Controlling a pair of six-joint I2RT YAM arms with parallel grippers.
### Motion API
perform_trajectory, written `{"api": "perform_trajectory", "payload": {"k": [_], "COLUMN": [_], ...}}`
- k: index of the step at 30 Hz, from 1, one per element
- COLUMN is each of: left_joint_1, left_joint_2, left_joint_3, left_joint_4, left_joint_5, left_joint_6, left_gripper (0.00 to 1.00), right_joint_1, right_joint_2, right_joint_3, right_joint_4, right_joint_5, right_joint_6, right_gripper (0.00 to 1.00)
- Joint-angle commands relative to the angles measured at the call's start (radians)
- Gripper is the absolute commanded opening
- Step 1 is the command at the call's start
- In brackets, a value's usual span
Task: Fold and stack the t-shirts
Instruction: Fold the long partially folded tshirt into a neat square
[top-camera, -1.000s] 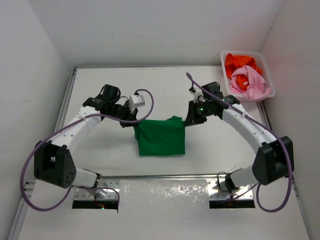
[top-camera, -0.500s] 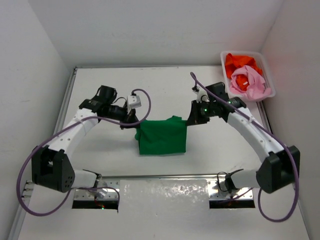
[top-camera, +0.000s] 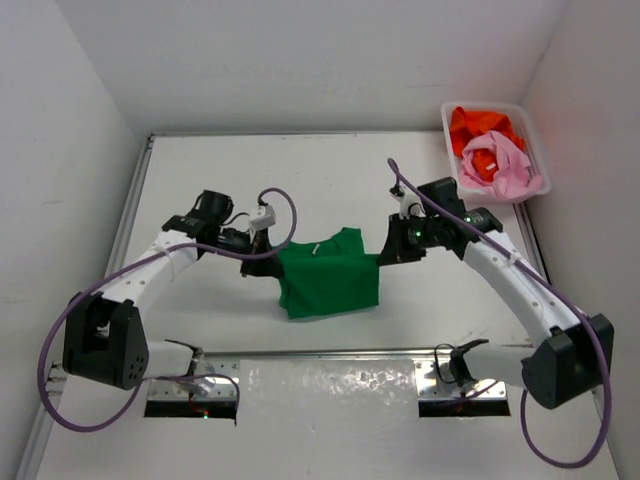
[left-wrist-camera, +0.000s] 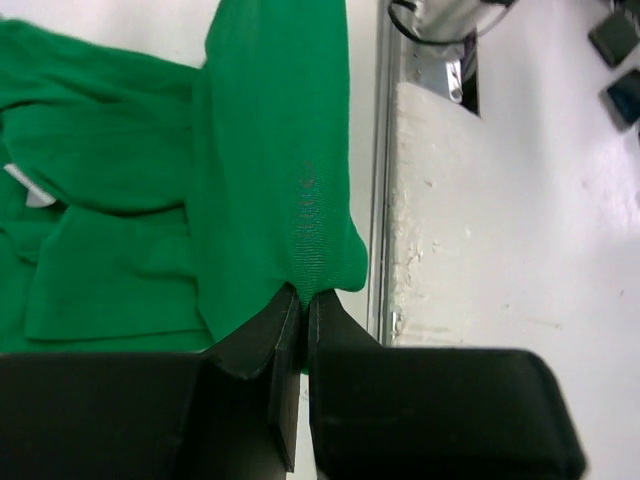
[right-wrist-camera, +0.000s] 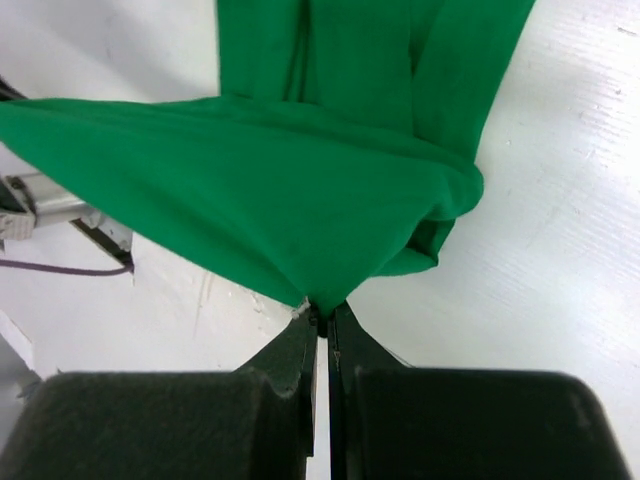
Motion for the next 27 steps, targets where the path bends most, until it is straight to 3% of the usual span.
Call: {"api": "perform_trajectory", "payload": {"k": [1,4,6,11,16,21,25,27], "left_joint_1": [0.046,0.094,0.132,0.144,0.181,0.187,0.189,0.187], "left_joint_2": [0.027,0.075,0.130,0.309,0.541,0.606,0.592,0.592], "left_joint_3": [-0.011,-0.011,-0.002,0.124,0.305,0.383,0.365,0.362], "left_joint_4": [0.201,0.291,0.284,0.036,-0.138,-0.012,0.219,0.306], "left_joint_5": [0.063,0.034,0.028,-0.014,-0.023,-0.101,-0.329,-0.469], "left_joint_6": [-0.165,-0.234,-0.199,0.069,0.224,0.081,-0.102,-0.204], "left_gripper": [0.00,0.00,0.00,0.00,0.00,0.21,0.33,0.39], "right_joint_1": [0.003,0.000,-0.002,-0.012,-0.032,-0.035,-0.043,-0.054], "right_joint_2": [0.110,0.218,0.278,0.436,0.539,0.664,0.733,0.769], "right_joint_3": [0.060,0.141,0.180,0.252,0.370,0.490,0.528,0.539], "right_joint_4": [0.070,0.112,0.130,0.158,0.192,0.179,0.190,0.210], "right_joint_5": [0.024,0.036,0.030,0.025,0.058,0.085,0.116,0.139], "right_joint_6": [-0.016,-0.023,-0.023,-0.017,-0.009,-0.016,-0.007,0.006], "right_gripper": [0.00,0.00,0.00,0.00,0.00,0.00,0.00,0.09]}}
